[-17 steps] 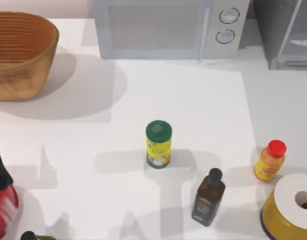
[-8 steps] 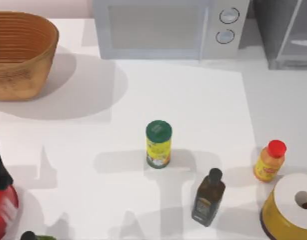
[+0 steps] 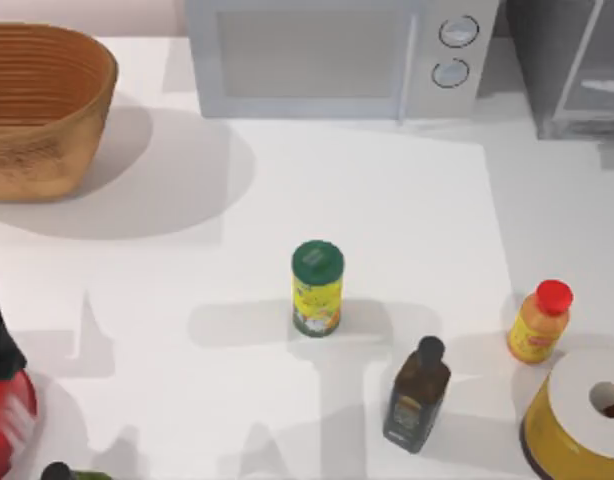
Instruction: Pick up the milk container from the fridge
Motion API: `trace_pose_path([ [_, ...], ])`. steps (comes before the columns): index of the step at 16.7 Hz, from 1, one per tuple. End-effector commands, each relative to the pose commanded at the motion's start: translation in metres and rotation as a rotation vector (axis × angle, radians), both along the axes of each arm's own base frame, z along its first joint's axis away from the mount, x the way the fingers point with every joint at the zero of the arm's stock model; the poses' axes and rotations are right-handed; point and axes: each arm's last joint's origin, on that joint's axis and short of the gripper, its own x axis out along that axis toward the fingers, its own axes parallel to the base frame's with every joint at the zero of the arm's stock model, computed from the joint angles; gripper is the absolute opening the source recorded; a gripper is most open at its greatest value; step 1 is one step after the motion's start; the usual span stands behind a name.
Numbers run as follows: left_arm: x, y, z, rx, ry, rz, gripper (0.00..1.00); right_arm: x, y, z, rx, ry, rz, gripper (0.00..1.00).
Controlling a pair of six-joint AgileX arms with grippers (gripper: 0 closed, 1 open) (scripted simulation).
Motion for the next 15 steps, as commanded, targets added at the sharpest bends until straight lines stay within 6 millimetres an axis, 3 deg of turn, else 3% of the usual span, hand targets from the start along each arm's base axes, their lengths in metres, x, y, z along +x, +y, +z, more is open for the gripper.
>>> trace_pose_path([
  [6, 0.000, 0.000, 0.000, 0.000, 0.000, 0.000, 1.00, 0.003, -0.001, -0.001, 0.000, 0.002, -0.001, 1.00],
  [12, 0.000, 0.000, 0.000, 0.000, 0.000, 0.000, 1.00, 0.050, -0.002, 0.000, -0.001, -0.006, 0.000, 1.00],
  [15, 0.000, 0.000, 0.000, 0.000, 0.000, 0.000, 1.00, 0.060, -0.001, 0.000, 0.000, 0.000, 0.000, 1.00],
])
